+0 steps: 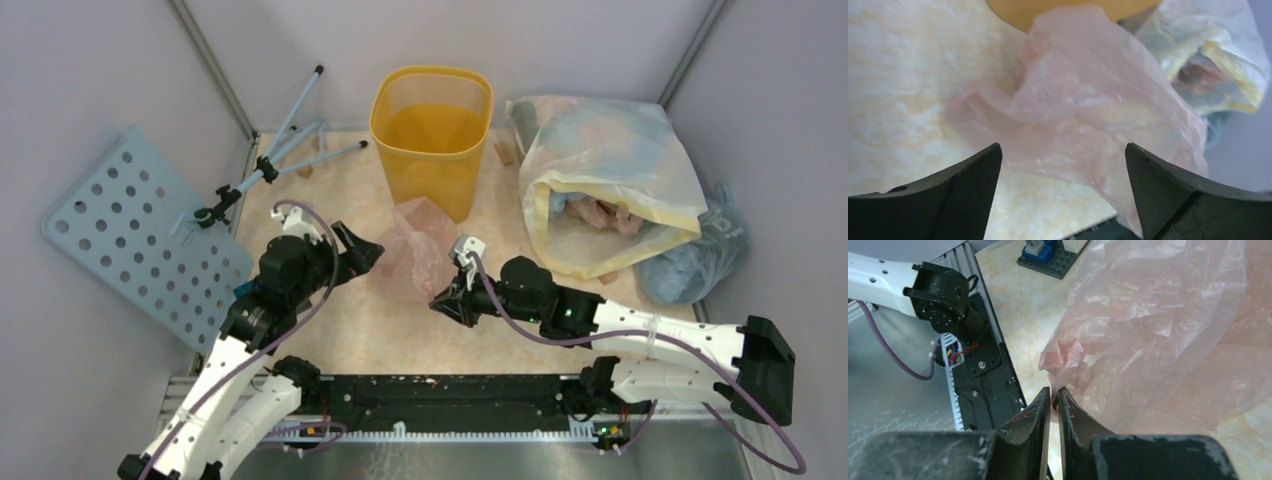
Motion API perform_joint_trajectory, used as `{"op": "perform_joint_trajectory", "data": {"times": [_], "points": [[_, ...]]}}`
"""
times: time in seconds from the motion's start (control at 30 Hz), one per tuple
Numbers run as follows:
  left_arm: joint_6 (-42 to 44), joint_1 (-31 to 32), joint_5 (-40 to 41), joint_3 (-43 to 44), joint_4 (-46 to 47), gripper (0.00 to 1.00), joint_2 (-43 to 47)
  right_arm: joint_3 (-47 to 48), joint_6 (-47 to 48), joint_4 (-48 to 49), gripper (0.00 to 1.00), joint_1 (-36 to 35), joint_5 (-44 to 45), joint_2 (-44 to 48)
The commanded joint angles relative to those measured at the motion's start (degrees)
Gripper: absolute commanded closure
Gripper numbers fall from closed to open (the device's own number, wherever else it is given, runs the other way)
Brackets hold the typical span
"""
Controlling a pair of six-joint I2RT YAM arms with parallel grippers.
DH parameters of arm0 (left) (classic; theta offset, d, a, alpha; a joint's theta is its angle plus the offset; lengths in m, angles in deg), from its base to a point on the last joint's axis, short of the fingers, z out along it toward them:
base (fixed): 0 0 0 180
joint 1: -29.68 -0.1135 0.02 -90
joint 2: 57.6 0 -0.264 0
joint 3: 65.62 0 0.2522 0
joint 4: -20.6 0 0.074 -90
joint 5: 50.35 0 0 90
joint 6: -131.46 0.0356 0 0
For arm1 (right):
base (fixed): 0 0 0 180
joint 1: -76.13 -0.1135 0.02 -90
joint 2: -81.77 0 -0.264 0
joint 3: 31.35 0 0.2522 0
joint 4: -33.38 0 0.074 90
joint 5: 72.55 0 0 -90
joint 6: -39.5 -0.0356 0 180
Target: Put the trash bags into the trash bin
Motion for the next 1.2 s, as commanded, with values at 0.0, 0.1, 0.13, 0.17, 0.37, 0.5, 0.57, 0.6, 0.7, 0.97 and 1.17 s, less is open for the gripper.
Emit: {"op": "perform_joint_trajectory", "data": {"times": [0.0, 0.1, 0.13, 0.17, 0.37, 0.5, 0.57, 0.6, 0.7, 0.97, 1.17], "points": [[-9.9, 0.0, -14.8, -4.0, 0.7, 0.03, 4.4, -0.1, -0.5, 4.1, 0.74, -1.0, -0.2, -0.9], [-11.7, 0.1, -18.6, -6.5, 2.3, 0.03, 5.5, -0.9, -1.0, 4.4, 0.47, -1.0, -0.1, 0.3], [-11.7, 0.1, -18.9, -6.6, 2.2, 0.03, 5.5, -1.1, -1.1, 4.2, 0.43, -1.0, 0.4, 1.0], [-11.6, 0.1, -19.1, -6.8, 2.0, 0.03, 5.4, -1.1, -1.4, 3.8, 0.40, -1.1, 1.5, 1.8], [-9.5, 0.1, -20.4, -7.6, 2.6, 0.06, 4.8, -0.2, -2.3, 0.2, 0.21, -1.0, 8.9, 5.4], [-9.6, 0.1, -23.2, -10.2, 5.6, 0.08, 3.4, -0.4, -3.8, -0.3, 0.13, -0.9, 14.2, 5.1], [-10.1, 0.2, -23.5, -12.6, 7.9, 0.09, 3.2, -0.2, -5.0, -1.1, 0.13, -0.9, 17.1, 4.1], [-10.2, 0.2, -23.2, -13.8, 9.0, 0.10, 3.1, 0.0, -5.6, -1.7, 0.13, -0.9, 18.2, 3.6], [-9.8, 0.2, -21.6, -16.9, 11.9, 0.11, 2.1, 0.6, -7.6, -4.2, 0.13, -0.9, 24.3, 2.3], [-8.1, 0.2, -17.7, -20.9, 21.9, 0.13, -5.0, 1.0, -10.0, -12.5, 0.13, -1.0, 36.2, 3.2], [-6.3, 0.0, -13.2, -19.9, 26.4, 0.14, -14.2, 0.9, -13.8, -19.3, 0.14, -0.9, 43.4, 2.8]]}}
